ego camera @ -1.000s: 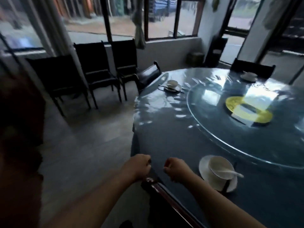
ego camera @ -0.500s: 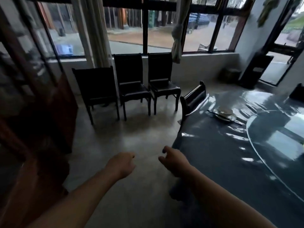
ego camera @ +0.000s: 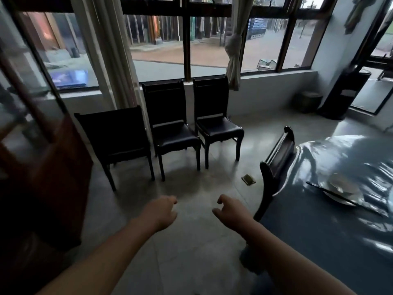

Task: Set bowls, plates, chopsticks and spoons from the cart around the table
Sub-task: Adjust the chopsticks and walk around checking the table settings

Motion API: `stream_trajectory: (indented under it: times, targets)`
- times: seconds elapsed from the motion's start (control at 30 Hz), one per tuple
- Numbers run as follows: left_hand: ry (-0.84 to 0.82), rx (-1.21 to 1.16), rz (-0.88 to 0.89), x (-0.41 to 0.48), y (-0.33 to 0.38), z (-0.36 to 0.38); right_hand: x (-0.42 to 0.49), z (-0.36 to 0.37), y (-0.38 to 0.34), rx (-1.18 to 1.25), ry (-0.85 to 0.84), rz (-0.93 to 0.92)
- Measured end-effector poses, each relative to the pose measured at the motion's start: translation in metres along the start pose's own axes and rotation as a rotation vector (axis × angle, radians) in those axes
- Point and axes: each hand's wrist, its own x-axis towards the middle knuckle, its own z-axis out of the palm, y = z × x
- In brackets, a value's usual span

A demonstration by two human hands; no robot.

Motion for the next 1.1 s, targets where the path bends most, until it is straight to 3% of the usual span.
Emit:
stream_trajectory:
  times: [0.37, 0.67, 0.9, 1.1]
  targets:
    - [-0.064, 0.076, 0.198, 0.273, 0.042, -0.081, 0.216, -0.077, 0.043, 0.068, 0.038, 0.138]
    - [-0.1, 0.12, 0.605, 0.539, 0.165, -0.108, 0.357, -0.174, 0.147, 0.143, 0.274, 0.474]
    - [-0.225, 0.234, 1.048, 0.661, 0.316, -0.113, 0.351, -0.223, 0.223, 0.28, 0.498, 0.961]
    - [-0.329, 0.227, 1.421, 0.658, 0.45, -0.078, 0.28, -0.224, 0.26, 0.392, 0.68, 1.281]
